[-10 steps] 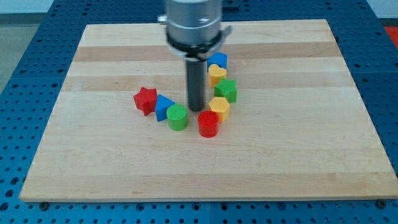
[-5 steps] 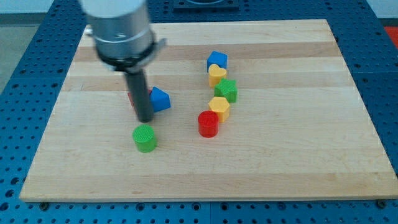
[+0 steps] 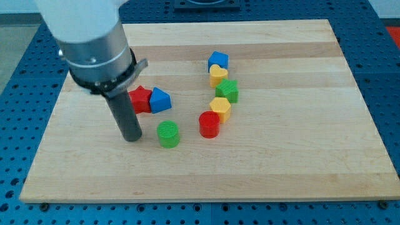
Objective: Move the green circle bottom right to the red circle
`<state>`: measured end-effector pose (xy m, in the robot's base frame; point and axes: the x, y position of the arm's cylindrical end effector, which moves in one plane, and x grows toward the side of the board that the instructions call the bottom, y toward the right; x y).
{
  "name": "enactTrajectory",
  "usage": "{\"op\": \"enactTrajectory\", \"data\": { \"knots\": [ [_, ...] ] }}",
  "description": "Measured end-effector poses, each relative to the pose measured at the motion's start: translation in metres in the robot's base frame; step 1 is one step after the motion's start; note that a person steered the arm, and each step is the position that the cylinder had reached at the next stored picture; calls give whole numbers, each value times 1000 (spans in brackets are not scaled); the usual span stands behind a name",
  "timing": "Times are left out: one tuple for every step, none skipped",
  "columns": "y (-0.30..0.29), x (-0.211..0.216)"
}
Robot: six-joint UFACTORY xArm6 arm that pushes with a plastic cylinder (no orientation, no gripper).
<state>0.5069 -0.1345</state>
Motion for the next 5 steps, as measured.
{"op": "enactTrajectory", "data": {
  "knots": [
    [66,14],
    [90,31],
    [54,33],
    [35,33],
    [64,21]
  ]
}}
